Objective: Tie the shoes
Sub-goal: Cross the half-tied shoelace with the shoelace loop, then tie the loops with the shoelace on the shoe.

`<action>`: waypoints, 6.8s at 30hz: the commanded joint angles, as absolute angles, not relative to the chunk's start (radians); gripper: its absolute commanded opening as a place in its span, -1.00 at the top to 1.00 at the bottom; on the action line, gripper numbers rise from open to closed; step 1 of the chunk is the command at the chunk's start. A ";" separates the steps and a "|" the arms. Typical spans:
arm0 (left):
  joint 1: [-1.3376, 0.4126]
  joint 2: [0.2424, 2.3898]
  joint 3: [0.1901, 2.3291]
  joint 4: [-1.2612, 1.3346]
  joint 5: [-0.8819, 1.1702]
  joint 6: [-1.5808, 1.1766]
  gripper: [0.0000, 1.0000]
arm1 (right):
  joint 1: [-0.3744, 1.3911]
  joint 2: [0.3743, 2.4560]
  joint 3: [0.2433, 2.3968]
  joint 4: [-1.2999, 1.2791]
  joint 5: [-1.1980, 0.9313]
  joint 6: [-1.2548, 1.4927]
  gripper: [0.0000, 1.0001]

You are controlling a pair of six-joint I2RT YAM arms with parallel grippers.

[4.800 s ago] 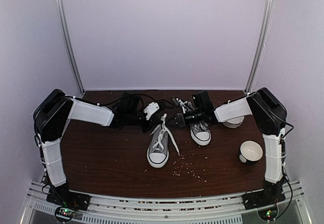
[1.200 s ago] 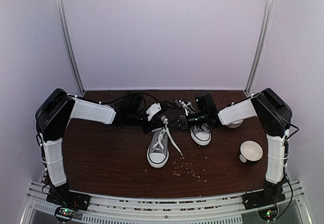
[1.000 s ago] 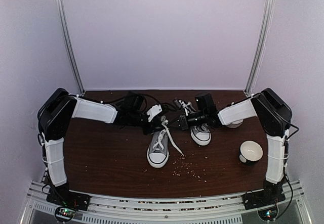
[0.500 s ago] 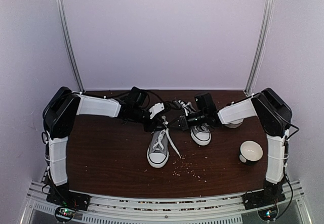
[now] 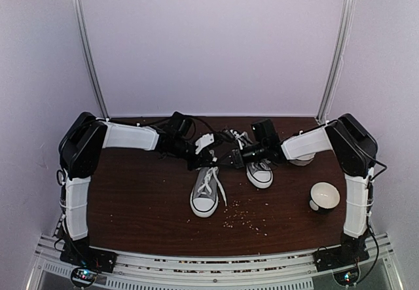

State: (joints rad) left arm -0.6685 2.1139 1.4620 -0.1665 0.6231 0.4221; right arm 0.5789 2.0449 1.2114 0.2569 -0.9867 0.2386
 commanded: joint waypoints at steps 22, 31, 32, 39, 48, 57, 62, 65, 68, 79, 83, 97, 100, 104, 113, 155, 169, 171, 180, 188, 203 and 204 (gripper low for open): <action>-0.664 2.045 1.333 0.067 0.577 0.347 1.00 | 0.544 2.152 1.212 0.483 -0.981 0.521 0.59; -0.664 2.045 1.328 0.080 0.579 0.339 1.00 | 0.571 2.171 1.195 0.616 -1.080 0.594 0.62; -0.665 2.045 1.328 0.080 0.580 0.339 1.00 | 0.575 2.173 1.195 0.629 -1.085 0.602 0.62; -0.665 2.045 1.326 0.082 0.586 0.330 1.00 | 0.588 2.202 1.208 0.661 -1.083 0.643 0.68; -0.660 2.047 1.327 0.110 0.608 0.305 1.00 | 0.590 2.182 1.170 0.701 -1.094 0.664 0.61; -0.660 2.053 1.341 0.088 0.613 0.313 1.00 | 0.598 2.188 1.198 0.712 -1.096 0.680 0.86; -0.659 2.054 1.339 0.088 0.603 0.310 1.00 | 0.596 2.175 1.181 0.714 -1.091 0.678 1.00; -0.660 2.050 1.331 0.088 0.595 0.313 1.00 | 0.588 2.150 1.163 0.696 -1.065 0.657 1.00; -0.661 2.046 1.322 0.089 0.590 0.317 0.76 | 0.585 2.124 1.164 0.612 -1.027 0.588 1.00; -0.658 1.948 1.276 0.080 0.624 0.384 0.14 | 0.592 2.101 1.188 0.469 -0.995 0.484 1.00; -0.676 1.921 1.299 0.016 0.634 0.453 0.12 | 0.597 2.097 1.197 0.448 -0.993 0.472 1.00; -0.726 1.930 1.360 -0.070 0.503 0.525 0.11 | 0.600 2.095 1.212 0.418 -0.995 0.458 1.00; -0.726 1.933 1.365 -0.061 0.482 0.514 0.13 | 0.600 2.095 1.216 0.402 -0.994 0.449 1.00; -0.726 1.948 1.382 -0.083 0.502 0.509 0.22 | 0.601 2.090 1.216 0.393 -0.993 0.439 1.00; -0.726 1.960 1.398 -0.106 0.476 0.496 0.69 | 0.600 2.086 1.216 0.384 -0.992 0.434 1.00; -0.614 1.901 1.170 -0.008 0.559 0.242 1.00 | 0.562 1.988 1.128 0.227 -0.864 0.337 1.00; -0.564 1.914 1.140 -0.020 0.514 0.208 1.00 | 0.561 1.971 1.159 0.053 -0.848 0.223 1.00; -0.557 1.917 1.135 -0.020 0.508 0.201 1.00 | 0.562 1.970 1.155 0.049 -0.850 0.221 1.00; -0.533 1.917 1.104 -0.023 0.472 0.182 1.00 | 0.564 1.985 1.168 0.001 -0.853 0.184 1.00; -0.525 1.931 1.084 -0.033 0.458 0.178 1.00 | 0.566 2.021 1.195 0.003 -0.857 0.183 1.00; -0.525 1.914 1.072 -0.007 0.543 0.201 1.00 | 0.578 2.021 1.244 -0.055 -0.857 0.144 0.75; -0.526 1.911 1.068 -0.001 0.551 0.201 1.00 | 0.573 2.006 1.242 -0.062 -0.852 0.137 0.68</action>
